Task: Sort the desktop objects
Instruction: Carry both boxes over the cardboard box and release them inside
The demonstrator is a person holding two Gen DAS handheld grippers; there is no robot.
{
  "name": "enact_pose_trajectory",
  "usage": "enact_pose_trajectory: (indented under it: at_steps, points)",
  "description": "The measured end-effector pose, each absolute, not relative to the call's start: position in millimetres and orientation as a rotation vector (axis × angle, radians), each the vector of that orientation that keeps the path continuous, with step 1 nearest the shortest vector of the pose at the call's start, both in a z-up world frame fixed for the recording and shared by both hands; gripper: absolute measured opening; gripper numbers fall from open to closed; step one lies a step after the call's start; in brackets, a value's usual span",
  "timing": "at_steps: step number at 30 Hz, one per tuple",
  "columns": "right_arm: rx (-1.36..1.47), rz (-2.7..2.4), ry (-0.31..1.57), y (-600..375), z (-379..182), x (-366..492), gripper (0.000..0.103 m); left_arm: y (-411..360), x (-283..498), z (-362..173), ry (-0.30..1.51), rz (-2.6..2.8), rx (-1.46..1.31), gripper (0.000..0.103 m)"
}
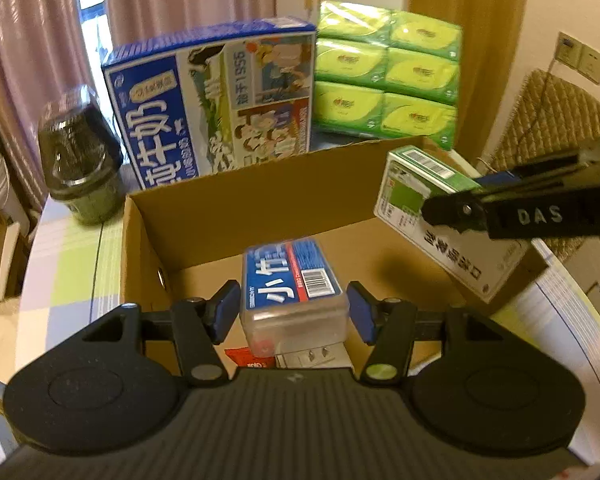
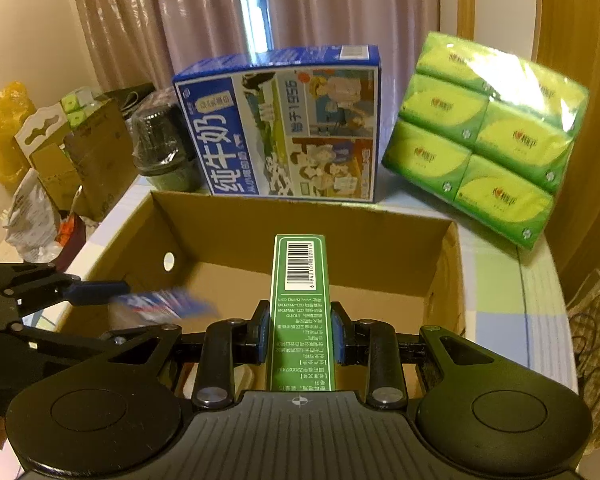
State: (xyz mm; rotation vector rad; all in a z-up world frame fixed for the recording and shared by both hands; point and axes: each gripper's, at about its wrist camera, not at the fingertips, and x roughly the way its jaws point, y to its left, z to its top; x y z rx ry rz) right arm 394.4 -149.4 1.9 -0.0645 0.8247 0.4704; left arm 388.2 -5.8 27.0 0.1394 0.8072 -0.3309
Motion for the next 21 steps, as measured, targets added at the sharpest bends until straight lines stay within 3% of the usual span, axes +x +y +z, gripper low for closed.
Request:
enact_pose_trajectory:
  at_steps: [11,12,13,14,21]
  points:
    - [0.013,0.462,0.818,-152,-11,402,0.028,14,384,23,0.801,-0.301,0.128,0.053]
    - [0.045,0.469,0.804,-154,-10,402,0.031,15,383,24,0.798,-0.298,0.129,0.053]
    - [0.073,0.470,0.793,-157,-9,403,0.048,16,382,26,0.796,-0.297,0.128,0.053]
    - [0.085,0.458,0.784,-160,-7,402,0.057,18,381,28,0.793,-0.296,0.125,0.053]
    - [0.053,0.459,0.760,-169,6,385,0.057,24,364,36,0.785,-0.302,0.103,0.053]
